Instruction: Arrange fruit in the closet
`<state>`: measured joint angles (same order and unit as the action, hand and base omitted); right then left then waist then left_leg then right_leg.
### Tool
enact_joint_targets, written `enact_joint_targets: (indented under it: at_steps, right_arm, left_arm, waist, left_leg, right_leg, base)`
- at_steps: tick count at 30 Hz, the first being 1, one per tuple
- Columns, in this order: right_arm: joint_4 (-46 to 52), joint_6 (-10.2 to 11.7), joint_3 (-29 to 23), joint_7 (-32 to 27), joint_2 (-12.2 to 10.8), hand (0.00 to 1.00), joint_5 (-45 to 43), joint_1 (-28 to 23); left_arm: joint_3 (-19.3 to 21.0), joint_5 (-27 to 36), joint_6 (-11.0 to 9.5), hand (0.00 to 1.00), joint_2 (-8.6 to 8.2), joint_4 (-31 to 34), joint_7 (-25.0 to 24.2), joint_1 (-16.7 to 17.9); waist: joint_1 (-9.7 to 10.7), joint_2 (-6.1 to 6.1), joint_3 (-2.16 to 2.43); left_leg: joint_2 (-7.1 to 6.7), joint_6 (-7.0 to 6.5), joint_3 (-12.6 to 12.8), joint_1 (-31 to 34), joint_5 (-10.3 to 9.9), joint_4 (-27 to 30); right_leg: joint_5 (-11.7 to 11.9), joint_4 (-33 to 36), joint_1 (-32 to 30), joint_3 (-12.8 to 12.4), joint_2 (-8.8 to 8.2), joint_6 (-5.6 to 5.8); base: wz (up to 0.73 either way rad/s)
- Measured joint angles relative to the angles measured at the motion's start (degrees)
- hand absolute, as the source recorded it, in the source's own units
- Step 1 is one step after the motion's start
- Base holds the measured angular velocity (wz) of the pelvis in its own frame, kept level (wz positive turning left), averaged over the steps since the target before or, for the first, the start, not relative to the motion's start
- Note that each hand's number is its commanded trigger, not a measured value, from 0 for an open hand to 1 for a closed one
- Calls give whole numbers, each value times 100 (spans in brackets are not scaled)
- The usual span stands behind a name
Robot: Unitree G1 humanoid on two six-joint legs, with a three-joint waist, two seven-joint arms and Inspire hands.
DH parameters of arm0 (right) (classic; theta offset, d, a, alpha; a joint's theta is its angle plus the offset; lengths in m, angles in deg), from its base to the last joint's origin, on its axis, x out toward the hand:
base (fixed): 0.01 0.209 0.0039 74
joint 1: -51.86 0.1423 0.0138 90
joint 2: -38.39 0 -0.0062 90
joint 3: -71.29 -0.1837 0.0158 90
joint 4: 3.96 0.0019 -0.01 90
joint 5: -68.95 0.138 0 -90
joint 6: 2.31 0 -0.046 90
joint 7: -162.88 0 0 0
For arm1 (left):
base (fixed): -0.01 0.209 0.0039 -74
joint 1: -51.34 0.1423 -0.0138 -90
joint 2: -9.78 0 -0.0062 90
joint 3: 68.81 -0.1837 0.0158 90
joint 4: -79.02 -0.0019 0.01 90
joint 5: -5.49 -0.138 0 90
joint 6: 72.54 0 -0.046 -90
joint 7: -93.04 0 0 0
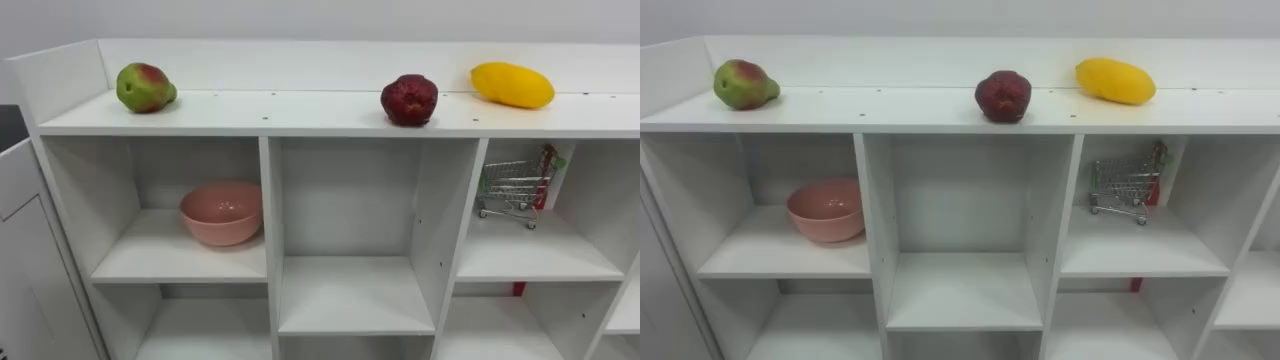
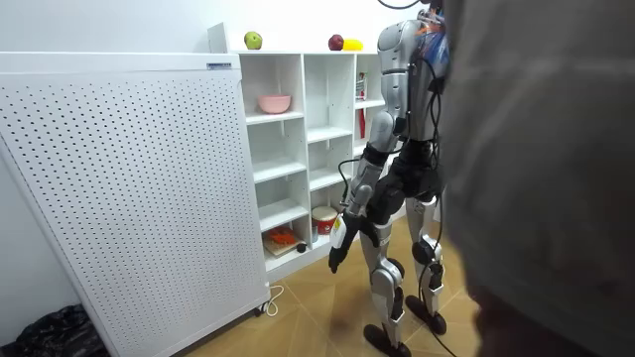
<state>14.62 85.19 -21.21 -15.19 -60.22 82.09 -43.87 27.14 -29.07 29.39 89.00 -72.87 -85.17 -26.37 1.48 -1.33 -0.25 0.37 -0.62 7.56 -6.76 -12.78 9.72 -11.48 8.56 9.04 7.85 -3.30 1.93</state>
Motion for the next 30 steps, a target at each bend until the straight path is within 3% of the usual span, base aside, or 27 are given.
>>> enact_joint_targets:
  at_steps: [5,12,20,23,25,30]
  right_arm:
    - [-6,-3,12,-14,-1,0,83,-2]
    - [-216,-17,7,-232,-82,0,2105,-213]
    - [-32,-121,-1016,-461,-89,0,4274,-334]
    - [627,-120,-1548,-778,-64,0,4548,-205]
    - [1561,-106,-1770,-1240,-17,0,4492,9]
    - [4101,179,-1434,-1906,-9,0,3245,269]
  left_arm:
    - [-1,2,-38,0,1,7,5,3]
    - [-8,33,-109,0,-29,2,254,4]
    - [256,147,-328,0,-32,9,317,91]
    - [406,148,-414,0,-30,22,407,84]
    - [402,132,-441,0,22,18,450,85]
    - [287,126,-443,0,55,16,646,95]
  waist:
    - [-2,1,-1]
    - [-18,41,2]
    - [196,67,14]
    - [312,48,22]
    - [315,40,19]
    - [249,-23,15]
  left_leg:
    - [0,0,-1,5,0,0]
    - [13,3,23,-41,-2,-24]
    - [18,10,29,-72,-8,-29]
    - [11,8,26,-68,-7,-5]
    - [4,6,20,-74,-6,-10]
    - [0,6,-21,-47,-6,15]
  right_leg:
    - [0,0,-6,3,1,0]
    - [0,1,-2,4,12,0]
    - [0,14,9,-5,28,-1]
    - [1,24,17,-3,21,-1]
    - [3,52,2,-23,20,-6]
    - [3,18,-49,-13,30,-9]
  base:
    - [0]
    - [-2]
    - [-6]
    - [-3]
    - [-6]
    - [1]
